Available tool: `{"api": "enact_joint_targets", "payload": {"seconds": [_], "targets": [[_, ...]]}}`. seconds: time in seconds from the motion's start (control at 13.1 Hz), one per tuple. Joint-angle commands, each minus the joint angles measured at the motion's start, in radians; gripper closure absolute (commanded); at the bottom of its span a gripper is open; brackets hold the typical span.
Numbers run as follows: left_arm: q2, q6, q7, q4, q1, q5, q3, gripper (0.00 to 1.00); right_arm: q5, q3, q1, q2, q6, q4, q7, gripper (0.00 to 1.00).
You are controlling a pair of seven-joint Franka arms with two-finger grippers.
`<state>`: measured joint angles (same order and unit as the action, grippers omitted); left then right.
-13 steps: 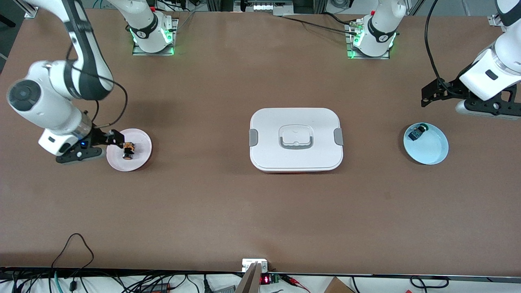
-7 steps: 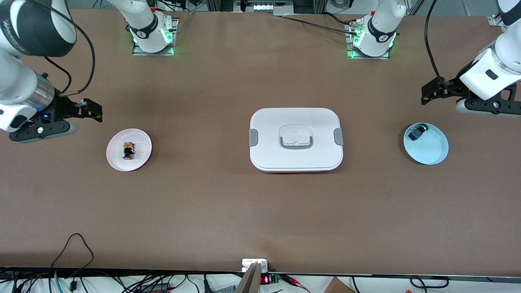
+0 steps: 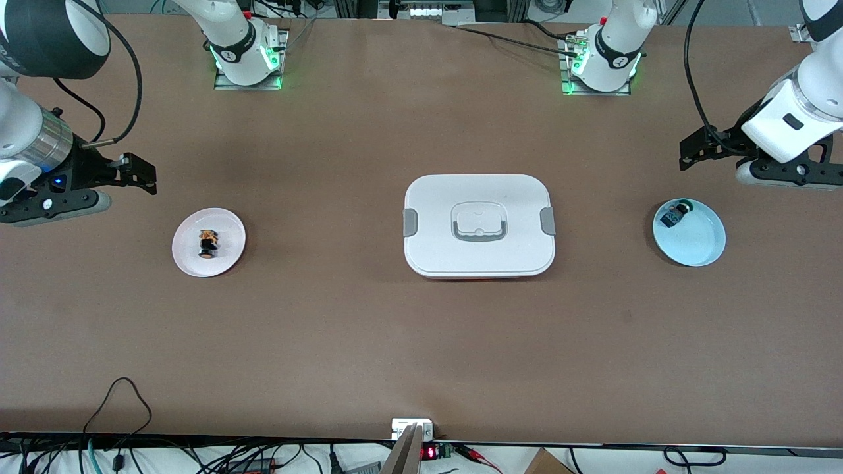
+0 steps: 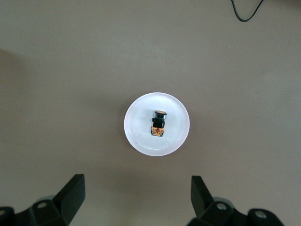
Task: Transfer orange switch to right arm and place
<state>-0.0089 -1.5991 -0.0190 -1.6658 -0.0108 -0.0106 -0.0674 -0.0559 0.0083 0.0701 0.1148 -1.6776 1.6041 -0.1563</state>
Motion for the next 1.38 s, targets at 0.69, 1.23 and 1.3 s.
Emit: {"api": "enact_joint_targets", "payload": {"seconds": [0.69, 1.23, 1.3], "targets": [[0.004, 0.016, -0.055, 0.024, -0.017, -0.003, -0.018, 0.00, 0.008, 0.001, 0.007, 0.019, 0.042, -0.032, -0.032, 0.00], [0.006, 0.018, -0.056, 0.027, -0.017, -0.005, -0.020, 0.00, 0.008, -0.007, 0.007, 0.016, 0.044, -0.032, -0.035, 0.00], [0.006, 0.018, -0.056, 0.027, -0.017, -0.003, -0.022, 0.00, 0.008, -0.007, 0.007, 0.016, 0.044, -0.032, -0.034, 0.00]]}}
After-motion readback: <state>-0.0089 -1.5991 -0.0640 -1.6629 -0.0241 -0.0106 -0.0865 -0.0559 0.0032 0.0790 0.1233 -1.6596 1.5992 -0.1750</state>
